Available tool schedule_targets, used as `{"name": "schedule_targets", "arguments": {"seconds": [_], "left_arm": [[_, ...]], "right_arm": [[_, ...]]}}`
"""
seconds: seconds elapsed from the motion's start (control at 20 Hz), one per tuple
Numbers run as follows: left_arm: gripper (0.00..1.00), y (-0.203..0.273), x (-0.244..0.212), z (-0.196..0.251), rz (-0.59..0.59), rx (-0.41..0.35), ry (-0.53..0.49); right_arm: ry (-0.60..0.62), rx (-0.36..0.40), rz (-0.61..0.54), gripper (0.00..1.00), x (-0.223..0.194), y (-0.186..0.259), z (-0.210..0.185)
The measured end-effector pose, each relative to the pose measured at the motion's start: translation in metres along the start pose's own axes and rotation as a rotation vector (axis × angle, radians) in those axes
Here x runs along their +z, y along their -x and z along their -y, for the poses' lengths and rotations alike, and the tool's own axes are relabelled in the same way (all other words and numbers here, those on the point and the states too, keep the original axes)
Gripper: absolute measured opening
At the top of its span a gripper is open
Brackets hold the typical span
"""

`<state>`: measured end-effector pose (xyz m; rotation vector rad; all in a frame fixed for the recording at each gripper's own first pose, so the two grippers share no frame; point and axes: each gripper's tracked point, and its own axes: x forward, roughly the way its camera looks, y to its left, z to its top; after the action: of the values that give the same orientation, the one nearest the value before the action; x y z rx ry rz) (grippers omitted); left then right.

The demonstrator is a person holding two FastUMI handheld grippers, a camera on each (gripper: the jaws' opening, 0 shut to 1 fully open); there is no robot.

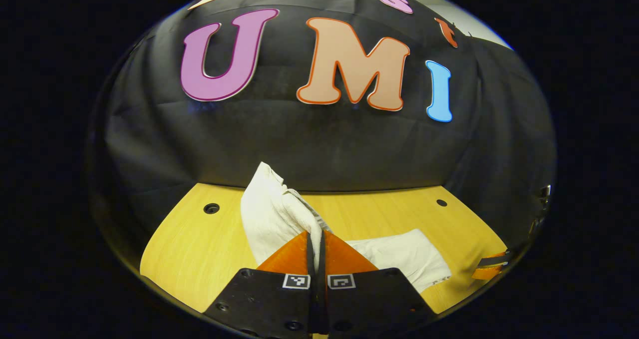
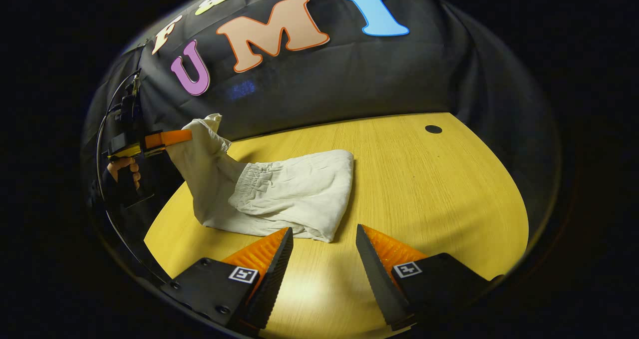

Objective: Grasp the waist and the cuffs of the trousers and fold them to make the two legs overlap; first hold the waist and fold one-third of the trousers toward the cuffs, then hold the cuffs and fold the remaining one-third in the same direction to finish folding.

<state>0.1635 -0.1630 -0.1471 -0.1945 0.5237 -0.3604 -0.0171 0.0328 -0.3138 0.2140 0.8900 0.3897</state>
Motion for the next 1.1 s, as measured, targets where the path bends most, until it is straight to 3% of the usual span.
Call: {"name": "schedule_targets", "arguments": {"seconds": [0.05, 0.1, 0.15, 0.2, 0.3, 0.35, 0.4, 0.45, 0.7, 0.9, 1.1], "left_arm": [[0.0, -0.005, 0.001, 0.009, 0.0, -0.016, -0.006], [0.0, -0.012, 0.002, 0.019, 0.002, -0.034, -0.015], [0.0, -0.016, 0.002, 0.03, 0.001, -0.048, -0.021], [0.0, -0.019, 0.003, 0.041, 0.001, -0.062, -0.029], [0.0, -0.025, 0.002, 0.063, -0.001, -0.092, -0.039], [0.0, -0.028, 0.001, 0.074, -0.003, -0.108, -0.041], [0.0, -0.032, -0.003, 0.085, -0.009, -0.125, -0.042], [0.0, -0.036, -0.006, 0.096, -0.017, -0.142, -0.042], [0.0, -0.055, -0.035, 0.146, -0.072, -0.222, -0.011], [0.0, -0.064, -0.071, 0.169, -0.137, -0.25, 0.022], [0.0, -0.06, -0.107, 0.181, -0.181, -0.258, -0.008]], "right_arm": [[-0.002, -0.001, 0.003, 0.83, 0.0, 0.003, 0.004], [-0.003, -0.002, 0.006, 0.75, 0.001, 0.005, 0.009], [-0.005, -0.003, 0.008, 0.75, 0.001, 0.007, 0.014], [-0.007, -0.006, 0.011, 0.83, 0.001, 0.009, 0.019], [-0.011, -0.011, 0.014, 0.83, 0.002, 0.013, 0.028], [-0.014, -0.014, 0.015, 0.75, 0.003, 0.015, 0.032], [-0.018, -0.016, 0.017, 0.75, 0.003, 0.016, 0.037], [-0.021, -0.017, 0.017, 0.83, 0.002, 0.017, 0.04], [-0.027, -0.021, 0.015, 0.83, 0.0, 0.02, 0.056], [-0.034, -0.017, 0.017, 0.83, 0.001, 0.022, 0.062], [-0.025, -0.007, 0.02, 0.83, 0.003, 0.022, 0.065]]}}
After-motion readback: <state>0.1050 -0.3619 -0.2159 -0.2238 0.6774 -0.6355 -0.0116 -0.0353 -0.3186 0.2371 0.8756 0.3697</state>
